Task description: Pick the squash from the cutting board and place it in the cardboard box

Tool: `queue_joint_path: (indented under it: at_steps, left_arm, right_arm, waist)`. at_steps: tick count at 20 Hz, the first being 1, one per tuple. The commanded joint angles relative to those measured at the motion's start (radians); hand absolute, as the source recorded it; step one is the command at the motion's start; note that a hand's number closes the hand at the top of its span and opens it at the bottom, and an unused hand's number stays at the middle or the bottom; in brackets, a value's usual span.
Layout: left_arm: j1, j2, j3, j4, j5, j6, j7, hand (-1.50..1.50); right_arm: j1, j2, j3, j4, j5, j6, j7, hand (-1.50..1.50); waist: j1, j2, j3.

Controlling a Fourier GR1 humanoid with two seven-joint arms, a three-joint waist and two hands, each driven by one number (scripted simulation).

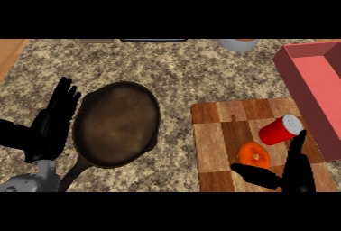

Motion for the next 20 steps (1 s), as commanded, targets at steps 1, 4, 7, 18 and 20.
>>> queue_joint_path:
  at_steps: [1,4,7,18,20]
  left_arm:
    - [0.043,-0.001,0.019,-0.038,0.011,-0.035,-0.013,0.00]
    - [0.014,-0.036,-0.001,0.011,-0.022,-0.014,-0.032,0.00]
    - [0.026,-0.009,0.019,-0.084,-0.018,-0.011,0.047,0.00]
    - [-0.015,-0.050,0.044,-0.007,-0.045,-0.035,0.022,0.00]
    - [0.019,-0.046,0.058,-0.002,-0.035,-0.065,-0.003,0.00]
  right_arm:
    - [-0.046,0.067,0.038,0.022,0.076,0.032,0.124,-1.50]
    - [0.092,0.047,0.047,-0.010,0.036,0.017,0.014,-1.50]
    - [-0.014,0.093,0.027,0.048,0.088,0.023,0.058,-1.50]
    - [-0.045,0.068,0.037,0.100,0.232,0.079,0.007,1.50]
    - [-0.089,0.072,-0.014,0.183,0.234,0.039,-0.038,1.50]
  waist:
    - [0.004,0.004,0.005]
    - [-0.005,0.004,0.006]
    - [0.003,0.004,0.006]
    - [0.000,0.004,0.006]
    - [0.003,0.005,0.006]
